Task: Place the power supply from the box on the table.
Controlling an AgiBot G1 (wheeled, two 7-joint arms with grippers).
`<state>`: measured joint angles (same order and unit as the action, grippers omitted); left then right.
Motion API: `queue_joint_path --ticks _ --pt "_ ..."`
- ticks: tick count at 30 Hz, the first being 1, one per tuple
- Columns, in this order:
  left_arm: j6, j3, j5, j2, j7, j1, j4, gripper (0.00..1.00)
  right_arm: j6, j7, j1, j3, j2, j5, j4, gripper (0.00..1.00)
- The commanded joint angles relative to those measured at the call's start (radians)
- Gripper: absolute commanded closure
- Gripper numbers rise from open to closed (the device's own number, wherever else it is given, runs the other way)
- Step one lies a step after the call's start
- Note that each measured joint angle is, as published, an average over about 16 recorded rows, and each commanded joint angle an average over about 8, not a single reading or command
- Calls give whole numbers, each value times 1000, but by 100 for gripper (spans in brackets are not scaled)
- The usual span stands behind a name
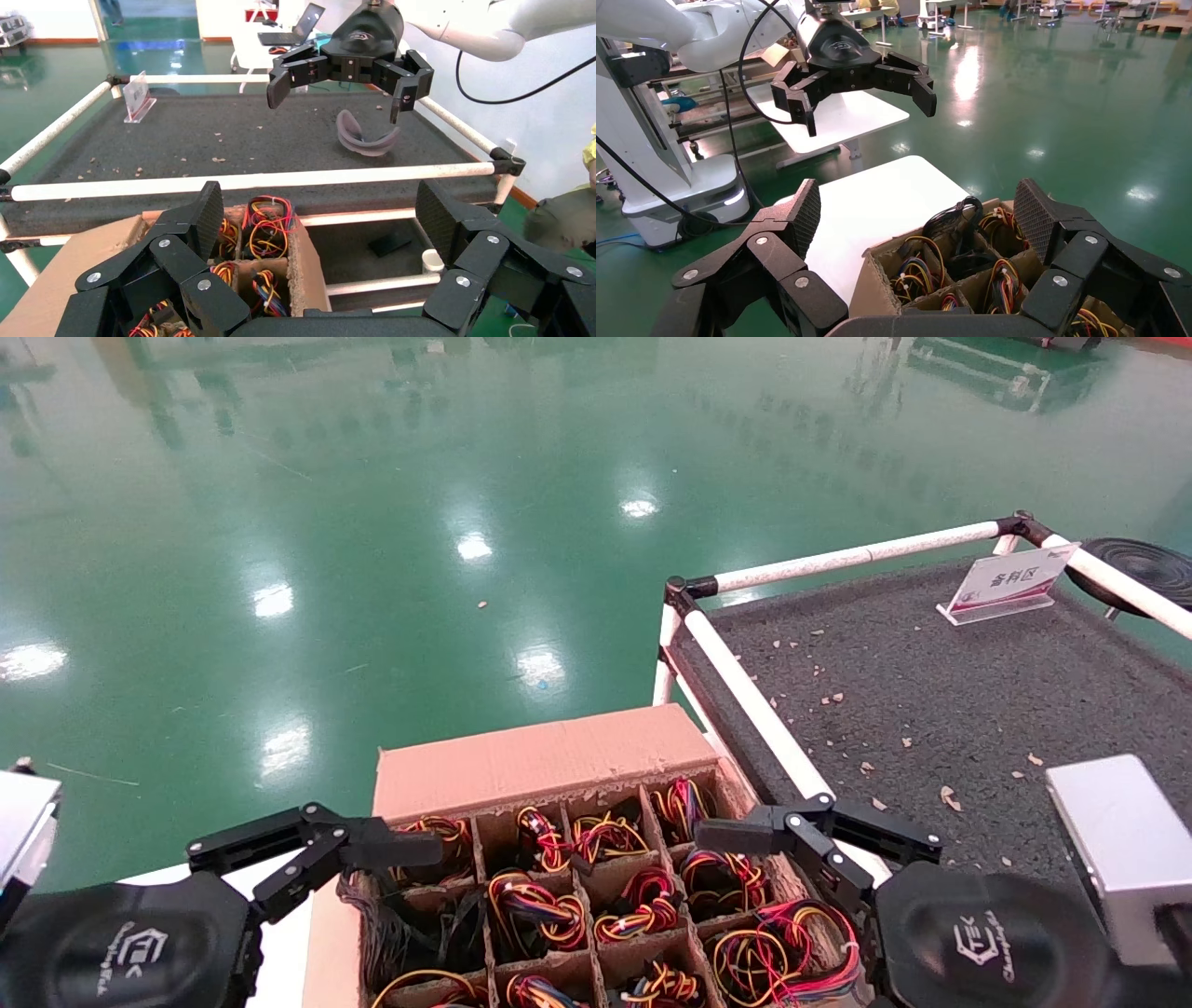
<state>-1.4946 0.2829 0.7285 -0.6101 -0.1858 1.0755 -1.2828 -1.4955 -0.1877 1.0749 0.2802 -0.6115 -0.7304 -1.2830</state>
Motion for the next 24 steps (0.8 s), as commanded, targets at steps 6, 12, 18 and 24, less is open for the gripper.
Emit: queue_joint_path --ticks 6,12,18,24 --pt "0 0 0 0 0 0 0 100 0 0 0 0 0 0 0 0" --pt "0 0 0 0 0 0 0 100 0 0 0 0 0 0 0 0" --pt "0 0 0 0 0 0 0 100 0 0 0 0 0 0 0 0" --pt "0 0 0 0 0 0 0 100 0 0 0 0 0 0 0 0"
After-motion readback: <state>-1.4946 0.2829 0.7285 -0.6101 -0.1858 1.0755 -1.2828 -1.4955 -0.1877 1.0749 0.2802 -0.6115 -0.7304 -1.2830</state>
